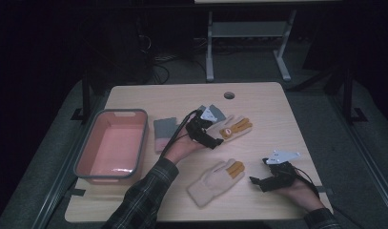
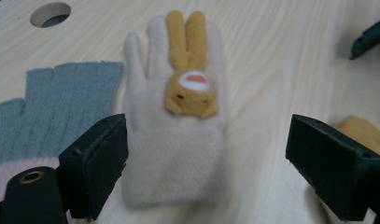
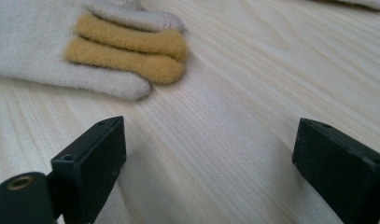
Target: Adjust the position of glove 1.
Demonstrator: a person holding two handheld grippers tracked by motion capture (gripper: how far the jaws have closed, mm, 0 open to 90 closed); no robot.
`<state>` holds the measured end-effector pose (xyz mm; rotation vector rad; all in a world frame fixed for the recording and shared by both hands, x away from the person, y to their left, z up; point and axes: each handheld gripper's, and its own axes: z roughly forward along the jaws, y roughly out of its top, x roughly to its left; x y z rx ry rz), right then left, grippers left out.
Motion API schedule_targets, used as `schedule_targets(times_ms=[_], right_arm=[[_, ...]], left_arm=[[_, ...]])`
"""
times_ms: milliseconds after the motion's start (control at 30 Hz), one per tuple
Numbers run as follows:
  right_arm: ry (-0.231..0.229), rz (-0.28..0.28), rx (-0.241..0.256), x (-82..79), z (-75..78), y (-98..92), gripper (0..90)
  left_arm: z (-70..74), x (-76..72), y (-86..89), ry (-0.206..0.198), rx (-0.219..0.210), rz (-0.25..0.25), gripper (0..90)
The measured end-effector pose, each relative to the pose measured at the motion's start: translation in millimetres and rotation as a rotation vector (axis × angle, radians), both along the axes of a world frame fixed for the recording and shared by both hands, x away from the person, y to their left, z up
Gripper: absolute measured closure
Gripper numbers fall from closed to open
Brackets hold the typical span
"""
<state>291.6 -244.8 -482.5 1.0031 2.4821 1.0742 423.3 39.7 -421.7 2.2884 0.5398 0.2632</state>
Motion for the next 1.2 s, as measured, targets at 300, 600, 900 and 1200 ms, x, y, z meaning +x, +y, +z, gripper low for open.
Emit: schedule_targets(times_ms=[300, 600, 900, 1200], right_arm=[[0.000, 0.000, 0.000, 0.0, 0.0, 0.0, 9.6], [-0.001, 0.001, 0.000, 0.2, -0.1, 0.1, 9.6], [-0.002, 0.001, -0.001, 0.3, -0.1, 0.0, 9.6], [-0.001, 0.001, 0.001, 0.2, -0.1, 0.1, 9.6]], left_arm=[[-14.5, 17.0, -9.9, 0.000, 0.016, 0.012, 12.6], [-33.8, 25.4, -24.1, 0.003, 0.020, 0.010, 13.0], [-45.8, 32.1, -32.4, 0.022, 0.048, 0.020, 14.6], [-46.5, 33.3, -31.6, 0.016, 0.058, -0.007, 42.0]])
